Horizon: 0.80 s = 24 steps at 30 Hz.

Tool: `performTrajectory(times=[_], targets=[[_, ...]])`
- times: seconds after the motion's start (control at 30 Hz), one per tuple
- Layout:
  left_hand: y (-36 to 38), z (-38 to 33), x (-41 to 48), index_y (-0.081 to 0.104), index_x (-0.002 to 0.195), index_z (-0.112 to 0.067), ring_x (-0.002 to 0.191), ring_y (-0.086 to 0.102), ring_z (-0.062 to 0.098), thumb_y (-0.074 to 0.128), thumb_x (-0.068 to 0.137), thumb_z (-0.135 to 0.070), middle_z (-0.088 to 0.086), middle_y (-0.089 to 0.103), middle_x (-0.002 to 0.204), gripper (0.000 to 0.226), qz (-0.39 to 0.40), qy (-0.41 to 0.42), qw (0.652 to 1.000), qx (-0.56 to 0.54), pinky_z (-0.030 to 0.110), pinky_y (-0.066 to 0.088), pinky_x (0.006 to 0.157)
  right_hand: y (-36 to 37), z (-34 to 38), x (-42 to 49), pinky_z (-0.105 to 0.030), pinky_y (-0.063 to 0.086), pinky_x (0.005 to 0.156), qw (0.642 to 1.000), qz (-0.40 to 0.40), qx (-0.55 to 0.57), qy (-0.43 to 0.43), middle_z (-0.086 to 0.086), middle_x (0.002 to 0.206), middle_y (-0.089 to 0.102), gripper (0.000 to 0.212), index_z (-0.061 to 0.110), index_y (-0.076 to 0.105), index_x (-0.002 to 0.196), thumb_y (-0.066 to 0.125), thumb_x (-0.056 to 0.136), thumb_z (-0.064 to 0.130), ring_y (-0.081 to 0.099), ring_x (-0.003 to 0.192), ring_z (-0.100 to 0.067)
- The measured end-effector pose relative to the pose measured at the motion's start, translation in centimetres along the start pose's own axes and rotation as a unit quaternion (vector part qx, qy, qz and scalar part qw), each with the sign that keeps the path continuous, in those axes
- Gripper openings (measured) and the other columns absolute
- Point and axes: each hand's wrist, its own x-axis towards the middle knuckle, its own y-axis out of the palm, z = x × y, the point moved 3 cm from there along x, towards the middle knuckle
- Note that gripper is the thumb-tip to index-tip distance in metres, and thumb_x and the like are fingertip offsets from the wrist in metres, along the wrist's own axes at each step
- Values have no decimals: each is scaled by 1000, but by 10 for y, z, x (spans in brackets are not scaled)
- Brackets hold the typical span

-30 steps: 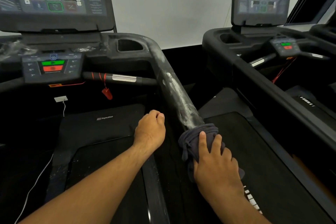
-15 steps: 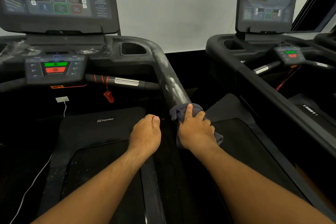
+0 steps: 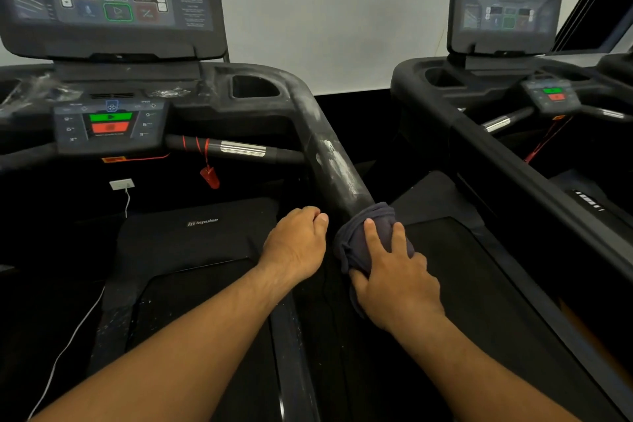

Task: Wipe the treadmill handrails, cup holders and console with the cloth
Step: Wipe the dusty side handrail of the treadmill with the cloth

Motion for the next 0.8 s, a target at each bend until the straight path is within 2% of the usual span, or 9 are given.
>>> performTrajectory(times=[0.17, 0.3, 0.43, 0.53, 0.63, 0.8], targets=[[-10, 8, 28, 58, 117, -21, 89, 50, 7, 29, 104, -37, -7, 54, 103, 35, -15, 6, 999, 32, 26, 37, 75, 1, 14, 19, -47, 48, 88, 997, -28, -66, 15, -19, 158, -2, 73, 33, -16, 149, 31, 97, 54, 40, 125, -40], [-18, 11, 50, 56, 122, -19, 92, 47, 6, 31, 104, -36, -6, 54, 109, 36, -20, 6, 999, 30, 26, 37, 78, 1, 27, 46, -49, 46, 91, 996, -31, -78, 15, -24, 157, -1, 70, 29, -13, 150, 35, 100, 40, 38, 126, -43], [-24, 17, 69, 57, 124, -18, 93, 46, 6, 30, 104, -36, -2, 58, 115, 37, -25, 6, 999, 36, 26, 36, 79, -1, 42, 87, -51, 41, 96, 996, -44, -64, 30, -25, 157, 4, 70, 20, -8, 152, 38, 100, 36, 36, 128, -44], [-27, 25, 82, 54, 129, -17, 99, 49, 8, 31, 104, -36, 0, 58, 120, 39, -27, 5, 999, 40, 25, 36, 82, -5, 55, 115, -52, 40, 98, 996, -51, -61, 32, -28, 155, 8, 71, 16, -5, 152, 40, 99, 32, 36, 128, -46], [-32, 32, 97, 50, 135, -17, 113, 53, 14, 31, 104, -36, 0, 57, 127, 41, -26, 4, 998, 51, 24, 34, 84, -11, 68, 143, -54, 38, 100, 996, -56, -57, 31, -29, 155, 9, 69, 13, -3, 152, 39, 100, 30, 34, 130, -48], [-43, 39, 122, 49, 136, -16, 121, 51, 16, 32, 104, -35, 1, 54, 135, 41, -38, 19, 995, 89, 23, 31, 87, -18, 87, 193, -56, 33, 104, 997, -48, -41, 35, -29, 155, 8, 75, 13, -2, 152, 46, 97, 30, 29, 133, -49]])
